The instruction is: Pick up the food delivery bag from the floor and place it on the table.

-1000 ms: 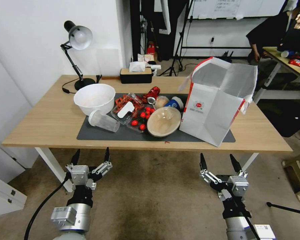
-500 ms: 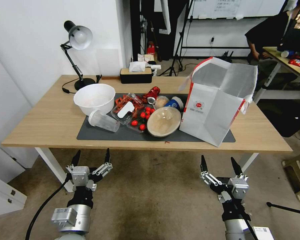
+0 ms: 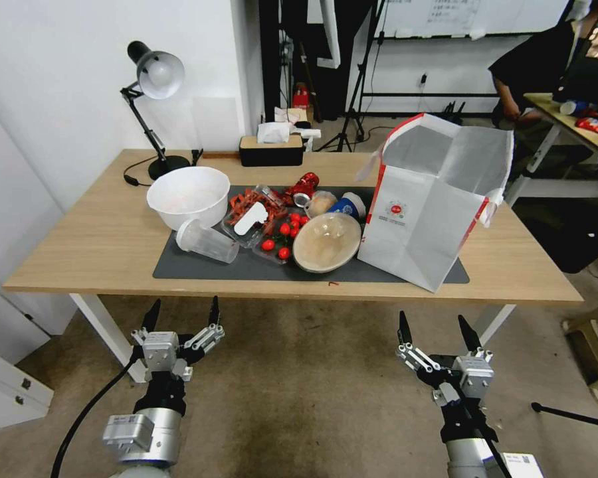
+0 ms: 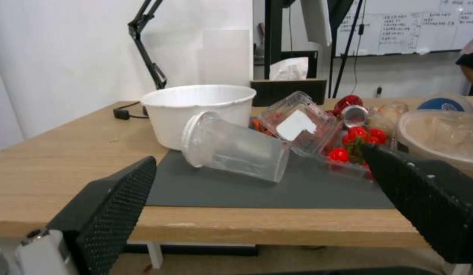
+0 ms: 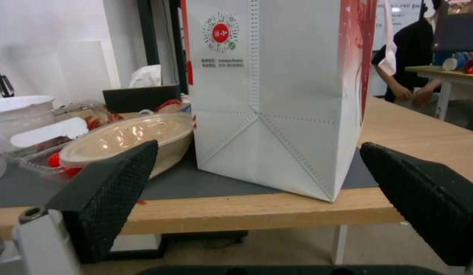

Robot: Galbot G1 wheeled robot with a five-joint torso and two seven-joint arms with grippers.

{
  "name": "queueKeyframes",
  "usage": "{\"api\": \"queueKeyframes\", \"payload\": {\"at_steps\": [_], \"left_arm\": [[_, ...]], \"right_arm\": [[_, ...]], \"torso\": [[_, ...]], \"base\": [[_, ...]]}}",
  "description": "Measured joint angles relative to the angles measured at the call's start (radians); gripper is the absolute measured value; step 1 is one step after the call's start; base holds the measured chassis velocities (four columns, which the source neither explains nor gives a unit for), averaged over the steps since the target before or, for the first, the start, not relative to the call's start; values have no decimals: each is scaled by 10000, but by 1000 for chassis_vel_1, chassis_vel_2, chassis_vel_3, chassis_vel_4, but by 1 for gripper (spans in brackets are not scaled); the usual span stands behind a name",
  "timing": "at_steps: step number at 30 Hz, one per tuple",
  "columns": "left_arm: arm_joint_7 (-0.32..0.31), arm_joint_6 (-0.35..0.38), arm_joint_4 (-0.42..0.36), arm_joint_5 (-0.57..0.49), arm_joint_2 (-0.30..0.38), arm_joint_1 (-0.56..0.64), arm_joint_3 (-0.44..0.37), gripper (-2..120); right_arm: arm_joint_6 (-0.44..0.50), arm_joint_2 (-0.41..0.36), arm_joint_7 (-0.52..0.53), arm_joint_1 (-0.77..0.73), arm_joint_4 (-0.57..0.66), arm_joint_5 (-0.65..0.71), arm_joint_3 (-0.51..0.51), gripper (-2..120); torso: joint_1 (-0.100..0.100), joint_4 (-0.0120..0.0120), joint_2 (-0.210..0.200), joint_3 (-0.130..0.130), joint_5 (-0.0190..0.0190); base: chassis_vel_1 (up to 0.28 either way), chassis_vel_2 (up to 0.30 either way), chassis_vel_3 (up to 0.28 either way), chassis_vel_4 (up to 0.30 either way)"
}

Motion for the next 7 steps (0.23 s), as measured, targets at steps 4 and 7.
{"api": "queueKeyframes", "payload": {"at_steps": [4,7], "left_arm": [[0,1,0,0,0,0,-1,100],[0,1,0,0,0,0,-1,100]], "right_arm": [[-1,-1,-2,0,0,2,0,100],[-3,-3,-4,1,0,4,2,100]], "torso": [[0,0,0,0,0],[0,0,0,0,0]], "base": [[0,0,0,0],[0,0,0,0]]}}
